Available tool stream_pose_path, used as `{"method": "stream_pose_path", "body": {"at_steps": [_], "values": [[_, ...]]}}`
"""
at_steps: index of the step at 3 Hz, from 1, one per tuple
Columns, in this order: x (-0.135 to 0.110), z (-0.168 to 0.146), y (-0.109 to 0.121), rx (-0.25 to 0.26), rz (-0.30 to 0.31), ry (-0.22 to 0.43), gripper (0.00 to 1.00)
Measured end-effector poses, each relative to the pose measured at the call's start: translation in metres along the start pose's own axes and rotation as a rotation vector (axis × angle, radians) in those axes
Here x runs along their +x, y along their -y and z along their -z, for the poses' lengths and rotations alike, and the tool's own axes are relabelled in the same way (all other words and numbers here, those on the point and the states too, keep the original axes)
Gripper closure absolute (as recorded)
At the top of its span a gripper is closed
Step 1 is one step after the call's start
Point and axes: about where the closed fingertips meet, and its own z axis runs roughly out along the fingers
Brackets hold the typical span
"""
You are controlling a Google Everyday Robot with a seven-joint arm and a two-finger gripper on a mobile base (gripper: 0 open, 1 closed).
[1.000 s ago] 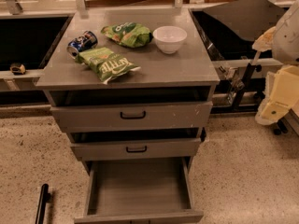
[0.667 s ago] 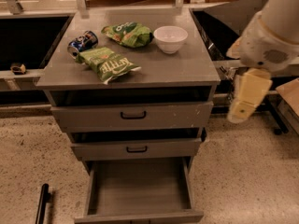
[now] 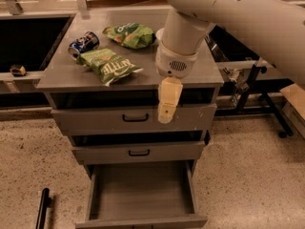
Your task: Place green jalapeno chip bag into bottom drawer
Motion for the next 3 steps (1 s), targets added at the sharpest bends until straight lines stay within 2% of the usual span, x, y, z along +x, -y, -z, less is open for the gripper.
{"method": "stream_pose_path", "body": {"at_steps": [1, 2, 3], "values": [[0.0, 0.0, 0.0, 0.0, 0.0, 0.0, 0.0], [-0.008, 0.007, 0.012, 0.073, 0.018, 0.008, 0.0], [-0.027, 0.021, 0.054, 0.211, 0.093, 0.019, 0.0]]}}
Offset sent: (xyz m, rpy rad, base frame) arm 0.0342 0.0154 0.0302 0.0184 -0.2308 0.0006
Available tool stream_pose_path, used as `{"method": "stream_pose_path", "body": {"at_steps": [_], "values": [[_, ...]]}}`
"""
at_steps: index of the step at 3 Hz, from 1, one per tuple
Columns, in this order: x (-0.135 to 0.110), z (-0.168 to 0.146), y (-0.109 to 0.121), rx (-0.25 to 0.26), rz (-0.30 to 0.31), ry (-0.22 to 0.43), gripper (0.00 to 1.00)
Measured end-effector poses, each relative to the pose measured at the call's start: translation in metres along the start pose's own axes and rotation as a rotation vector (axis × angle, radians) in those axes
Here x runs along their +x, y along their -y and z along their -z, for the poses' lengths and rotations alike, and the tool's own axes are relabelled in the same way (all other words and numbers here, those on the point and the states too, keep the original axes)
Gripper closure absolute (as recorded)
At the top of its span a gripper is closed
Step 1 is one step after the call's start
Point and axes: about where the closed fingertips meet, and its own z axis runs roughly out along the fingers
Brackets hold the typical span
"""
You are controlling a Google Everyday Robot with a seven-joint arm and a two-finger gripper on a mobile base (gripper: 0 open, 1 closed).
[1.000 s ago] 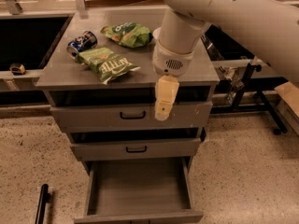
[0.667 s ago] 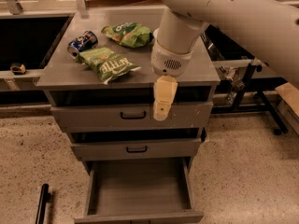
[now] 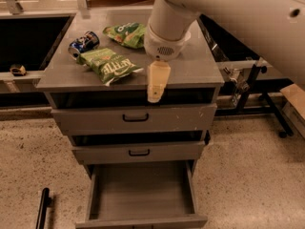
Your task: Place green jalapeno chip bag into bottom drawer
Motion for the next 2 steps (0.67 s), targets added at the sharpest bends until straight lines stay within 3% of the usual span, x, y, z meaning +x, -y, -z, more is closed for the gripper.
{"method": "stream_pose_path", "body": {"at_steps": [1, 2], "values": [[-0.039, -0.012, 0.05, 0.046, 0.121, 0.058, 0.0], [-0.09, -0.043, 0.083, 0.007, 0.249, 0.137, 0.0]]}}
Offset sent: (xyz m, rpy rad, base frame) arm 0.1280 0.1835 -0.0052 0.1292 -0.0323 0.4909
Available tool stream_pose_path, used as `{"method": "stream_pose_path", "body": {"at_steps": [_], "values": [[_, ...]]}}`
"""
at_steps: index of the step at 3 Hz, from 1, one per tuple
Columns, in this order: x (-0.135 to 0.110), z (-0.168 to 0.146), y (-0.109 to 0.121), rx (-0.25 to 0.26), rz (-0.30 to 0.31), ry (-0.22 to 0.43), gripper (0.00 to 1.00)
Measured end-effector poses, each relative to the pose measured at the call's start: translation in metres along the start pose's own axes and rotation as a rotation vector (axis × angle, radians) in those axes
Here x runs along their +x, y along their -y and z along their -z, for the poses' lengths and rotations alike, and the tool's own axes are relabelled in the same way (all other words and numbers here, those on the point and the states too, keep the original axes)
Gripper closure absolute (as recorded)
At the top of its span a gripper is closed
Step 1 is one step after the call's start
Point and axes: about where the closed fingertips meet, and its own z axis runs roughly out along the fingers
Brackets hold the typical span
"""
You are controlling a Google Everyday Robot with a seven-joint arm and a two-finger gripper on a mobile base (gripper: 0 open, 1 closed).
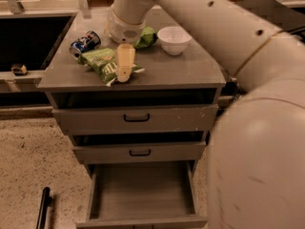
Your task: Place green jalapeno chip bag into bottom drawer
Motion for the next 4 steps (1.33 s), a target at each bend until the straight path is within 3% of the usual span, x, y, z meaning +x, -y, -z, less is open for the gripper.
{"method": "stream_pose_path", "body": {"at_steps": [1, 2, 3, 4], "values": [[-0.028, -0.034, 0.024, -0.049, 0.054, 0.052, 0.0], [-0.032, -0.037, 0.03, -0.045, 0.056, 0.062, 0.0], [-0.03, -0.053, 0.028, -0.087, 0.033, 0.069, 0.0], [-0.019, -0.073, 0.023, -0.138, -0.032, 0.055, 0.0]]}}
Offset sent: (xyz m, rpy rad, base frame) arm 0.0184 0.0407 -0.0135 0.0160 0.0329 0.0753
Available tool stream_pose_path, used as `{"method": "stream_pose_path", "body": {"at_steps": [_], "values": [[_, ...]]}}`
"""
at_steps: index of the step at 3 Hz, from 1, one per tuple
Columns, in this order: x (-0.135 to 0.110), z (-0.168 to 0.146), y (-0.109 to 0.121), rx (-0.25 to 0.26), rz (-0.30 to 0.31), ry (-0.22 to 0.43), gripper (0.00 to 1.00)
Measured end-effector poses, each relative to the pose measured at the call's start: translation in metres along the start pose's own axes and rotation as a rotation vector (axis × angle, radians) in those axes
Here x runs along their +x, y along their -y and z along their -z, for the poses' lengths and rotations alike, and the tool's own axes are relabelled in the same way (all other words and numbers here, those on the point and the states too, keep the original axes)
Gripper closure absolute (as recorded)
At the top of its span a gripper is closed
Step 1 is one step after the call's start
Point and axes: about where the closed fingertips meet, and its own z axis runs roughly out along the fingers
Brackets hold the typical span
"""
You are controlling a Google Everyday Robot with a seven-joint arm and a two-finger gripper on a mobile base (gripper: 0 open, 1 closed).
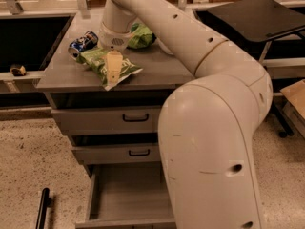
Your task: Place green jalapeno chip bag into bottom drawer
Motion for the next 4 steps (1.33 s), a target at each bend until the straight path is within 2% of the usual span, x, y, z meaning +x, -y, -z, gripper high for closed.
{"method": "stream_pose_path", "body": {"at_steps": [1, 2, 4], "values": [[0.0112, -0.0043, -0.0017, -0.009, -0.062, -0.015, 0.0], [0.0109, -0.005, -0.0015, -0.009, -0.065, -0.014, 0.18], [0.0109, -0.0051, -0.0015, -0.009, -0.065, -0.014, 0.64]]}}
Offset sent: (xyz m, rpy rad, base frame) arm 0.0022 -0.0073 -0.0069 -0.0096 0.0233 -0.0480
